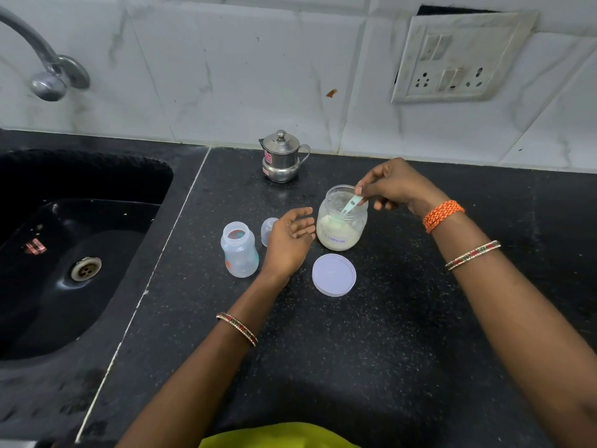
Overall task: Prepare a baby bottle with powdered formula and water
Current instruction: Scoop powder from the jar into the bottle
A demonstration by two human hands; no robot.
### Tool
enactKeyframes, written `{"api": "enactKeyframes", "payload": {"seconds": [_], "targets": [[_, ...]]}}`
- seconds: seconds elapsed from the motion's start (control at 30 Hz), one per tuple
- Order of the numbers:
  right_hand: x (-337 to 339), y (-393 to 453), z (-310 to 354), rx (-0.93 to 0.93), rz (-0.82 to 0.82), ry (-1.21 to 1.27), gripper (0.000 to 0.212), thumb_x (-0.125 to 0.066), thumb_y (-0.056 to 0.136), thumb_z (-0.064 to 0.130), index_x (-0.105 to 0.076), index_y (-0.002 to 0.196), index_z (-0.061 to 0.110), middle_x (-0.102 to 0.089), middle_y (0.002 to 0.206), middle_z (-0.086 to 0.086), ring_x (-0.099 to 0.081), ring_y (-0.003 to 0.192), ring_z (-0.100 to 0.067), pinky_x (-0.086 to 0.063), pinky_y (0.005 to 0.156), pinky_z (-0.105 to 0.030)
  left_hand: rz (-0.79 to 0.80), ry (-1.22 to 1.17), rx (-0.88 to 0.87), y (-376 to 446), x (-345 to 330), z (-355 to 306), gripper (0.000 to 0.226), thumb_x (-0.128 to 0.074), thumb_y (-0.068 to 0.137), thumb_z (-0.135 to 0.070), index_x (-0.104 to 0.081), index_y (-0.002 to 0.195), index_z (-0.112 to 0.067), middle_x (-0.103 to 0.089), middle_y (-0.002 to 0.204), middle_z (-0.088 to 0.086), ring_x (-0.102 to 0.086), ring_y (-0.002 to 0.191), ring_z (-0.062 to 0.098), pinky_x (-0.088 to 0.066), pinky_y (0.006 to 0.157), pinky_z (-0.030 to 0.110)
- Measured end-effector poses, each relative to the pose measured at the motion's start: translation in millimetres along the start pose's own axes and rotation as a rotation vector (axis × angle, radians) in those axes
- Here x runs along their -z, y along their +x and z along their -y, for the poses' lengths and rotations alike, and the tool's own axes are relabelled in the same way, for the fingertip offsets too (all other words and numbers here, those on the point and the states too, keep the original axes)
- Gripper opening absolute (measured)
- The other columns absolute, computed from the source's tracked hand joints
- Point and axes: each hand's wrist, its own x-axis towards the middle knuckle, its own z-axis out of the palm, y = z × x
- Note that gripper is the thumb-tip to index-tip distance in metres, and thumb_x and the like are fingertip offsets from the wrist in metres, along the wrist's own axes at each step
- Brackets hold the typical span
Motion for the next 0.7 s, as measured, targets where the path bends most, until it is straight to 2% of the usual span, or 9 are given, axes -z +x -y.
{"api": "enactKeyframes", "payload": {"seconds": [0.1, 0.37, 0.57, 0.7], "targets": [[1, 0, -2, -0.011, -0.002, 0.023, 0.008, -0.069, 0.084, 0.007, -0.068, 0.09, 0.002, -0.071, 0.081, -0.014, -0.052, 0.034, -0.001, -0.037, 0.032, -0.012, -0.004, -0.003, -0.001, -1, -1, 0, 0.044, -0.047, 0.086, 0.013, -0.051, 0.125, -0.005, -0.06, 0.12, 0.014, -0.059, 0.103, 0.013, -0.05, 0.092, 0.025], [3, -2, -4, -0.052, 0.003, 0.131, 0.01, -0.066, 0.085, 0.003, -0.067, 0.094, -0.001, -0.069, 0.078, -0.016, -0.056, 0.037, -0.003, -0.042, 0.034, -0.014, -0.009, -0.006, -0.018, -2, -1, 1, 0.043, -0.047, 0.085, 0.014, -0.052, 0.124, -0.004, -0.06, 0.119, 0.015, -0.059, 0.098, 0.011, -0.051, 0.086, 0.021], [15, -3, -8, -0.055, -0.068, 0.236, 0.008, -0.067, 0.085, 0.005, -0.067, 0.092, 0.001, -0.07, 0.058, -0.005, -0.061, 0.042, -0.007, -0.051, 0.041, -0.017, -0.033, -0.027, -0.042, 1, 2, -5, 0.043, -0.046, 0.086, 0.015, -0.053, 0.124, -0.006, -0.06, 0.122, 0.013, -0.06, 0.106, 0.016, -0.052, 0.084, 0.019], [17, -6, -9, -0.034, -0.11, 0.278, 0.007, -0.068, 0.085, 0.006, -0.067, 0.091, 0.003, -0.07, 0.071, -0.011, -0.064, 0.047, -0.008, -0.056, 0.048, -0.02, -0.039, -0.033, -0.054, 0, 4, -9, 0.043, -0.045, 0.086, 0.015, -0.053, 0.124, -0.005, -0.06, 0.121, 0.012, -0.059, 0.105, 0.015, -0.052, 0.084, 0.018]]}}
